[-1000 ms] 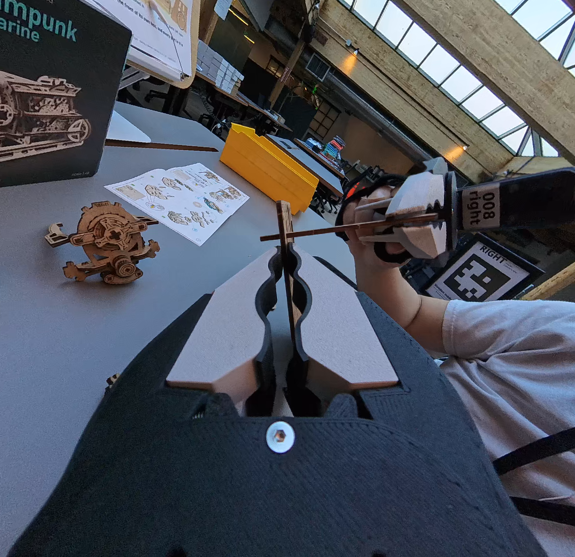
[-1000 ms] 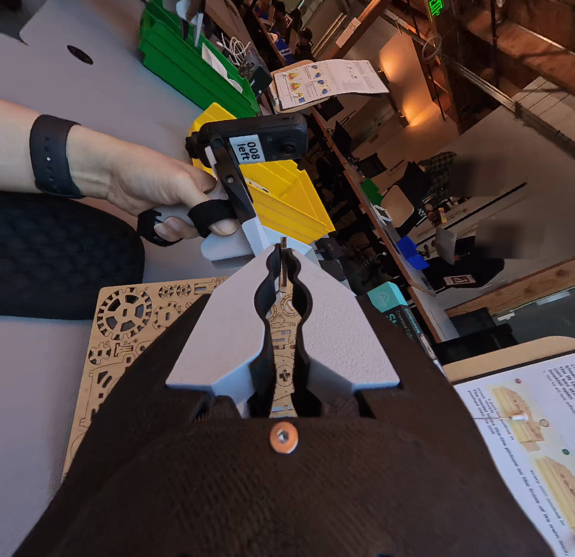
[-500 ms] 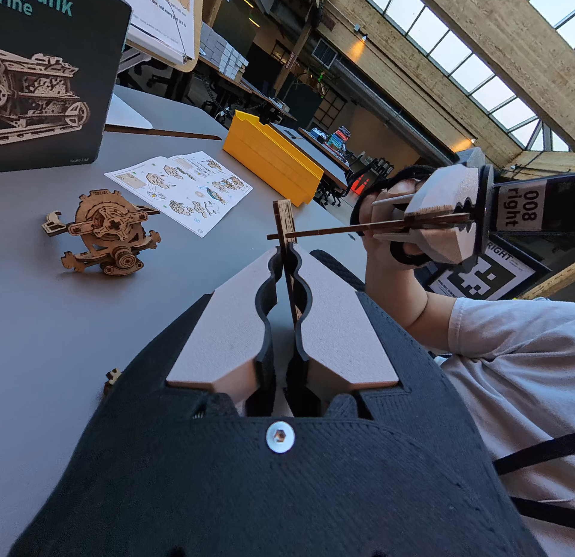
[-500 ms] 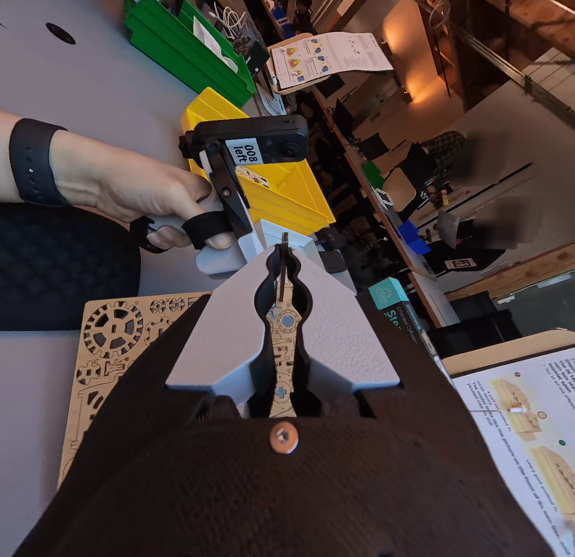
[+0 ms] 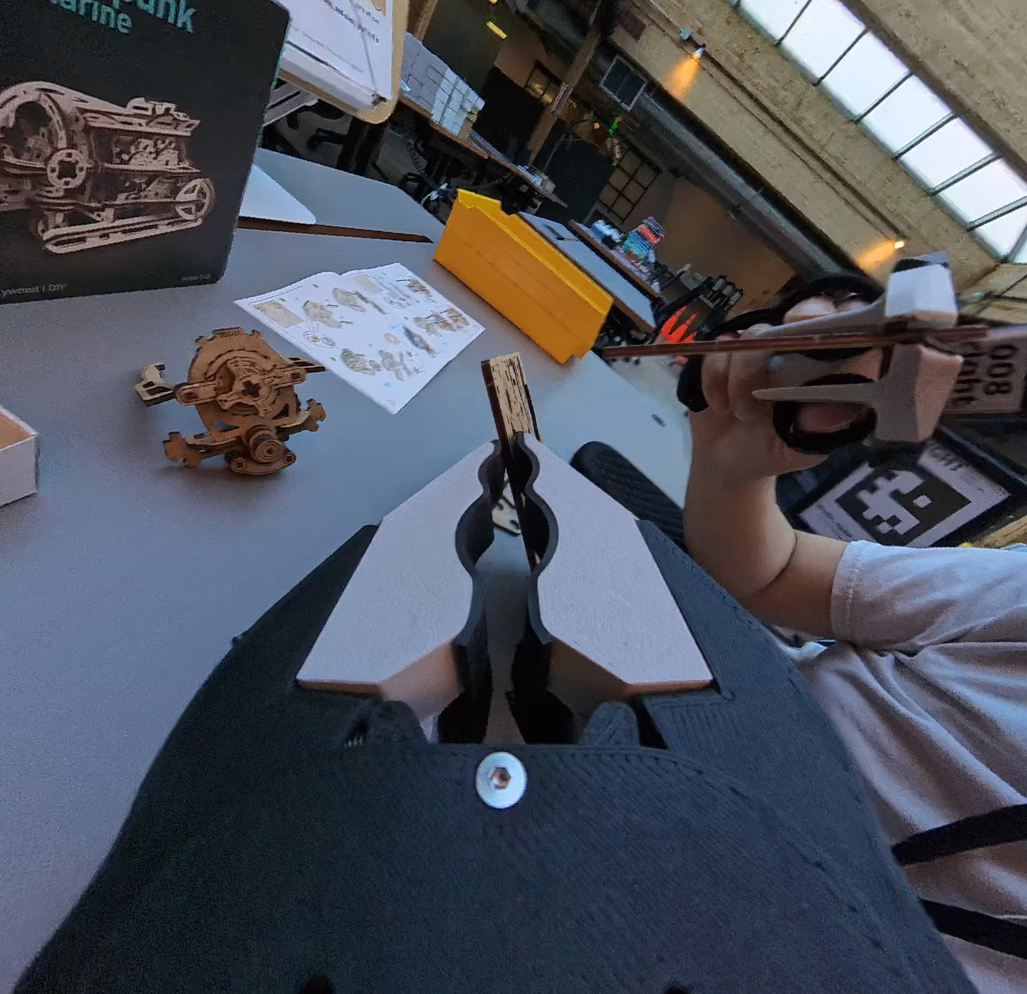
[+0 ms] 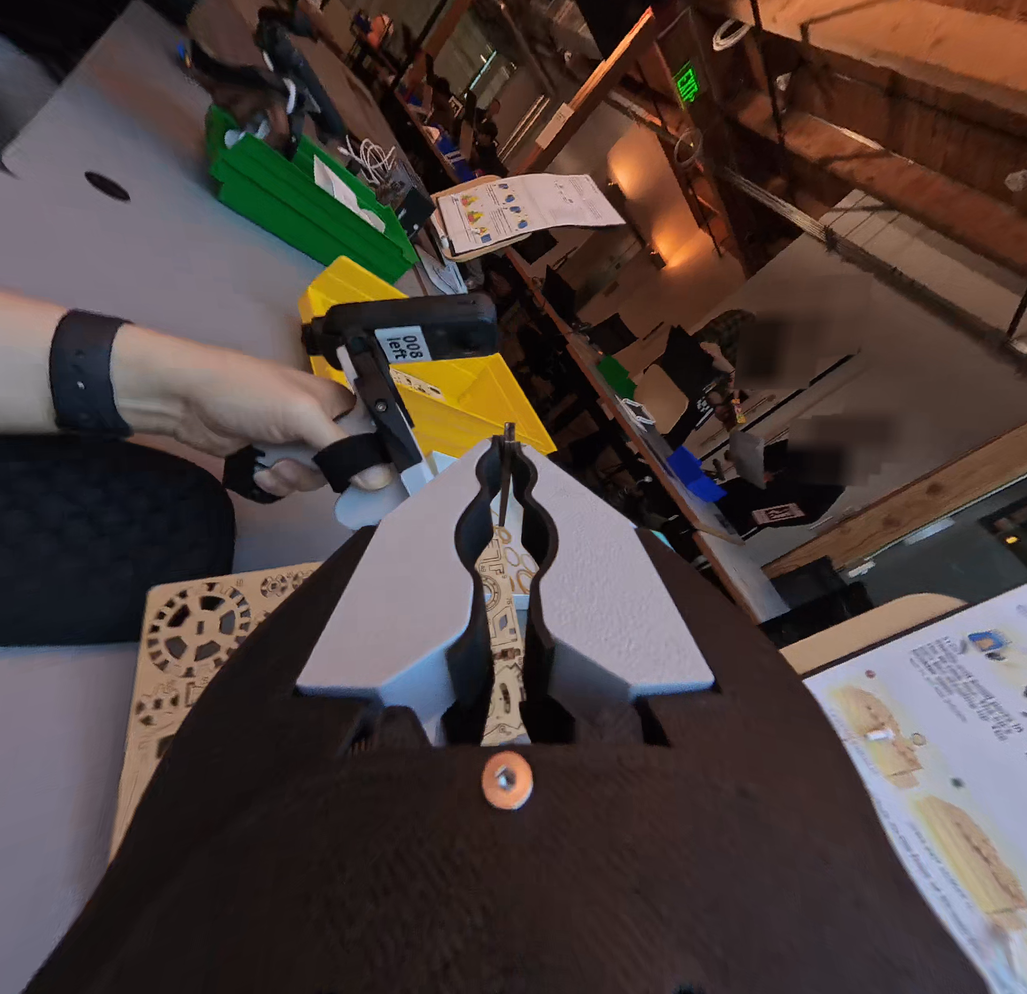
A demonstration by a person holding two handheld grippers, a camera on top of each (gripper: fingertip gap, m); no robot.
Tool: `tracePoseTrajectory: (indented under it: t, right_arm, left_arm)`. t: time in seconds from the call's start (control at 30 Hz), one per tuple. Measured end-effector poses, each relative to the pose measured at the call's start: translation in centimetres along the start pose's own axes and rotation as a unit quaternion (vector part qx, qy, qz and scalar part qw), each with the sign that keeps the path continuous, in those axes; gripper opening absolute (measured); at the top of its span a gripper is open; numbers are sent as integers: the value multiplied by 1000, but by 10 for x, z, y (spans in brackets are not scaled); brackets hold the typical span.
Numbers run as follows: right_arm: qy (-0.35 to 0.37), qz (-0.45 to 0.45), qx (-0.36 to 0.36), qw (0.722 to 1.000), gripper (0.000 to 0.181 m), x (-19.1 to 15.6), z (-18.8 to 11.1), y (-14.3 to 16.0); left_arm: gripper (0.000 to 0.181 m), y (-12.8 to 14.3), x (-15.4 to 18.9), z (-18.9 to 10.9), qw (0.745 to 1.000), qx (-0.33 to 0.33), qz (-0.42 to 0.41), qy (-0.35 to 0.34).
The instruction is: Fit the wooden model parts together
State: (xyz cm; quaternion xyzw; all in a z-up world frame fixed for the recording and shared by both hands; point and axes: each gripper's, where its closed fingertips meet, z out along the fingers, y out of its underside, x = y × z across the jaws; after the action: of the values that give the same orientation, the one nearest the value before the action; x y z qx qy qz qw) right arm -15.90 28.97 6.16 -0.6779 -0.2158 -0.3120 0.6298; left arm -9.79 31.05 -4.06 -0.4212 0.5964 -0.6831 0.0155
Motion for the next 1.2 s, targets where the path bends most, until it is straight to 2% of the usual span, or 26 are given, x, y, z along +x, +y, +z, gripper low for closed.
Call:
tracePoseTrajectory:
  t: [0.1, 0.2, 0.37, 0.57, 0.83, 1.03, 1.2]
  right_arm:
    - [-33, 81, 2, 996, 1, 9, -9, -1]
    - [-44, 82, 8, 996, 1, 2, -21, 6]
    - [-70, 93, 15, 993, 1, -21, -23, 16]
    - [-82, 88, -7, 993, 1, -33, -12, 29]
    - [-70, 78, -5, 995, 1, -30, -12, 33]
    - [-53, 12, -25, 998, 2, -48, -6, 44]
    - [-41, 22, -29, 998, 2, -46, -2, 43]
  left_arm:
    - [0, -3, 7, 0, 1000, 10, -1, 22]
    - [0, -5, 12, 0, 999, 13, 3, 33]
    - [0, -5, 13, 0, 999, 13, 2, 38]
    - [0, -5, 14, 0, 999, 13, 2, 40]
    - [0, -5, 13, 0, 999, 13, 0, 40]
    - [0, -4, 12, 0, 999, 11, -10, 39]
    - [0, -3, 12, 0, 999, 12, -14, 39]
